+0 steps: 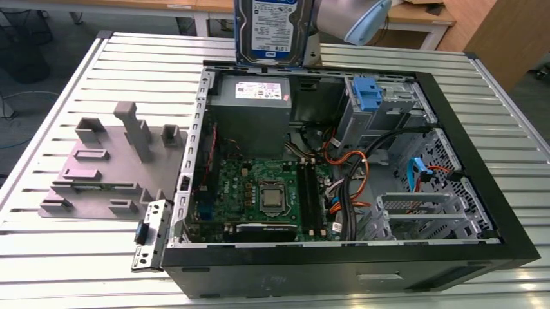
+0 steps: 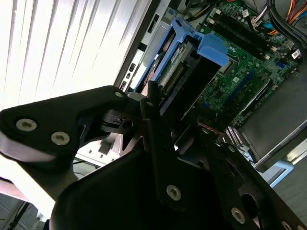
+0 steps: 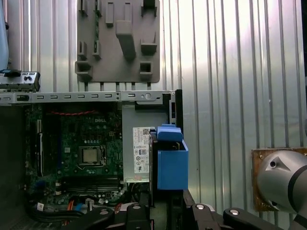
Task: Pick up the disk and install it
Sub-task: 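Pick up the disk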
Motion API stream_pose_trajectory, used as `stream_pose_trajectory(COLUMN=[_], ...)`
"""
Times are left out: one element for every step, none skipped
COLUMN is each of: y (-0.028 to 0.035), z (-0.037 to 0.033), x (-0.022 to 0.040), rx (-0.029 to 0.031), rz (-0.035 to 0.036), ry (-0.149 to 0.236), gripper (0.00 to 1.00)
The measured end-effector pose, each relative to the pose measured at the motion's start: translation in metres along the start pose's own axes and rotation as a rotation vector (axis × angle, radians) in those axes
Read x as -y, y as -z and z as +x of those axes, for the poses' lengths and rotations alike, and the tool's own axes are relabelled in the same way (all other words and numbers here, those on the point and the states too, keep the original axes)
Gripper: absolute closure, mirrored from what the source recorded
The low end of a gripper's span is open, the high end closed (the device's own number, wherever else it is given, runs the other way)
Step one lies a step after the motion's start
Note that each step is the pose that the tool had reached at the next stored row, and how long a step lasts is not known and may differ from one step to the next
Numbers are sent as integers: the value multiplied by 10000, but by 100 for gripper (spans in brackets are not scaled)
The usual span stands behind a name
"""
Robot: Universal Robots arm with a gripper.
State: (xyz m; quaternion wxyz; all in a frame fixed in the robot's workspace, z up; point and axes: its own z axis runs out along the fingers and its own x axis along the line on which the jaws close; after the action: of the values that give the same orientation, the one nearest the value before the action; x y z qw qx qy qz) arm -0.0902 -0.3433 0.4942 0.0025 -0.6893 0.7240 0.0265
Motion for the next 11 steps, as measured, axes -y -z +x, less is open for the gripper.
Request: stream_pose_trajectory(y=[0,0,0,1,1,1,1,2,2,2,2], z=[0,1,6,13,21,31,42,53,65,77,91], x=[0,1,1,1,2,2,3,4,5,6,7], rx=[0,1,-1,-1,0,1,-1,-1,-1,0,0], rz=[0,1,0,0,0,1,0,0,0,1,0], ry=[0,1,2,1,1,1,0,1,0,0,0], gripper=[65,65,65,65,65,65,65,65,65,65,65])
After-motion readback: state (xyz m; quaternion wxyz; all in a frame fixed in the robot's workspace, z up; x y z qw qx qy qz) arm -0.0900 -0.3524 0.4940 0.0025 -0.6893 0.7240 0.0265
